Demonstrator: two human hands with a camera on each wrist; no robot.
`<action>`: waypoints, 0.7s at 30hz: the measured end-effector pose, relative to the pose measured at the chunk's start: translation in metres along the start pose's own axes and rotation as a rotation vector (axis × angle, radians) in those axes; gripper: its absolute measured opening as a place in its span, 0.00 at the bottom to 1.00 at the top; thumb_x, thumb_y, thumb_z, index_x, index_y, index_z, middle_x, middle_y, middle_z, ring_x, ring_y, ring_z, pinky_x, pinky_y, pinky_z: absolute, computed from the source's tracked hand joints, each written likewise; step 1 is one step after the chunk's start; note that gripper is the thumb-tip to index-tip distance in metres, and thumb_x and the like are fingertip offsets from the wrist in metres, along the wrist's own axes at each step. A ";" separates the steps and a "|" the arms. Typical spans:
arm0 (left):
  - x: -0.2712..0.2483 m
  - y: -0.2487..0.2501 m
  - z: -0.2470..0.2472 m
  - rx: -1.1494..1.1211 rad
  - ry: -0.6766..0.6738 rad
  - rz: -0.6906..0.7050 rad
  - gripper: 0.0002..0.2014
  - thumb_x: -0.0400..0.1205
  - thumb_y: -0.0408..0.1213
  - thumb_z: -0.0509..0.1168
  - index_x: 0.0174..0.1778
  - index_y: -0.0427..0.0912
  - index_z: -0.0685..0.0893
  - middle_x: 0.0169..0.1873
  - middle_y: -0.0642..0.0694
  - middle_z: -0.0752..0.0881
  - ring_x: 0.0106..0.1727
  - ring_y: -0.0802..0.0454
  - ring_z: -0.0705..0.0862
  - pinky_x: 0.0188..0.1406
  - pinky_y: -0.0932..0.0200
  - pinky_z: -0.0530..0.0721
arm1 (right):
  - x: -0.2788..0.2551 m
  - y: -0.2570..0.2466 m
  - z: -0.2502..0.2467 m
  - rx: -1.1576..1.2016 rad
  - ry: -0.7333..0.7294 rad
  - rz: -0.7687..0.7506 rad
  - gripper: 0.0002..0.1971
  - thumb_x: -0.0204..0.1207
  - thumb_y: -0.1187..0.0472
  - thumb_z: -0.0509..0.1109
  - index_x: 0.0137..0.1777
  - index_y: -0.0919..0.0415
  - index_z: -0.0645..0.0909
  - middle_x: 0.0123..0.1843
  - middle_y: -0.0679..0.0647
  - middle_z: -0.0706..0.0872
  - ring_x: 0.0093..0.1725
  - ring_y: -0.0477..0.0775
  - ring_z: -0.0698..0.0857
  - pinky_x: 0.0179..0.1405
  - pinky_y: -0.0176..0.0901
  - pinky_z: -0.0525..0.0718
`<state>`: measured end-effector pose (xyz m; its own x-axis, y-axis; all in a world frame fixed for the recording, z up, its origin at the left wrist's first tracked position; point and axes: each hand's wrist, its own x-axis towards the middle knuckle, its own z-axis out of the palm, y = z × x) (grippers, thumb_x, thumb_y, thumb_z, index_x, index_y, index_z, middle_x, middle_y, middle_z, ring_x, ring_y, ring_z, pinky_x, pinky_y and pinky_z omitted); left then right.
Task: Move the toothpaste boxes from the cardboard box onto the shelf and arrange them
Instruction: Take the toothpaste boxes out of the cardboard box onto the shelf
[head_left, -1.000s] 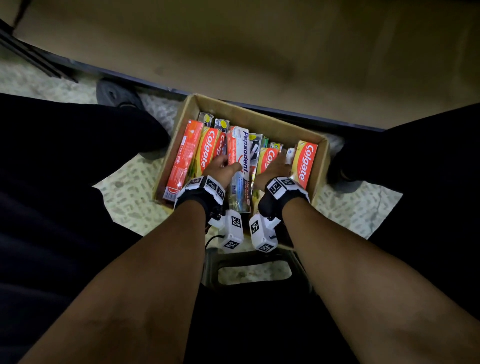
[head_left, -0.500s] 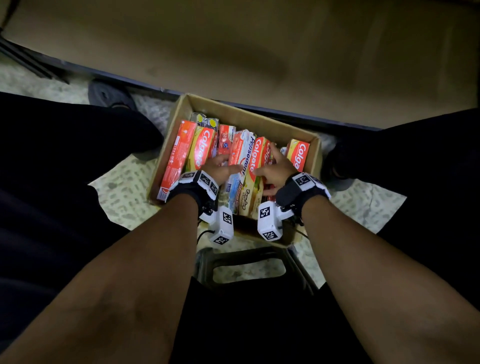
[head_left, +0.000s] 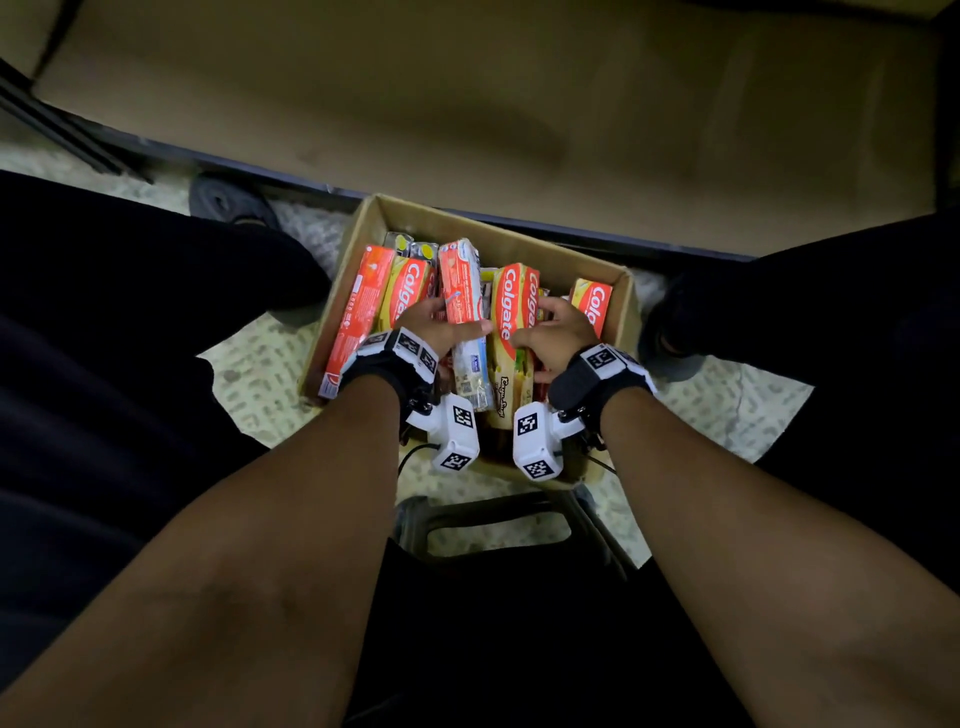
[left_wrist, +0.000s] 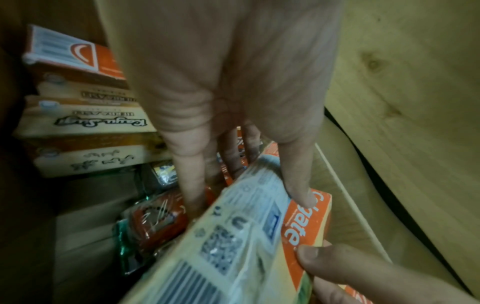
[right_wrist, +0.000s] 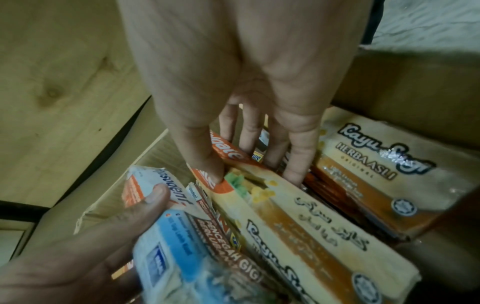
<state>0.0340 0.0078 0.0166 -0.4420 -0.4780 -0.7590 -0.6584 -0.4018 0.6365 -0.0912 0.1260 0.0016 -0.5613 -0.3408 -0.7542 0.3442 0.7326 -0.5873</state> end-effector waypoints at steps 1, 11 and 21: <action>-0.003 0.002 -0.001 0.009 0.012 0.009 0.38 0.60 0.53 0.84 0.66 0.48 0.81 0.59 0.46 0.88 0.56 0.46 0.88 0.57 0.40 0.86 | -0.002 -0.001 -0.002 0.003 0.007 -0.007 0.36 0.66 0.64 0.82 0.75 0.49 0.76 0.62 0.51 0.87 0.57 0.54 0.87 0.57 0.60 0.89; -0.039 0.033 -0.006 0.092 0.075 0.092 0.43 0.44 0.60 0.86 0.52 0.50 0.79 0.52 0.47 0.89 0.51 0.46 0.90 0.51 0.42 0.89 | -0.038 -0.043 -0.028 -0.094 0.017 -0.179 0.38 0.63 0.63 0.83 0.75 0.52 0.76 0.60 0.47 0.88 0.56 0.50 0.88 0.59 0.56 0.88; -0.097 0.073 -0.024 0.217 0.152 0.291 0.44 0.40 0.64 0.86 0.49 0.50 0.81 0.47 0.50 0.91 0.48 0.48 0.91 0.45 0.43 0.90 | -0.107 -0.086 -0.057 -0.098 0.045 -0.385 0.33 0.66 0.68 0.81 0.70 0.51 0.77 0.58 0.51 0.90 0.52 0.51 0.90 0.52 0.54 0.91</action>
<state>0.0434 0.0058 0.1403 -0.5445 -0.6646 -0.5117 -0.6398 -0.0655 0.7658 -0.1033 0.1329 0.1493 -0.6686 -0.5769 -0.4691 0.0298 0.6096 -0.7921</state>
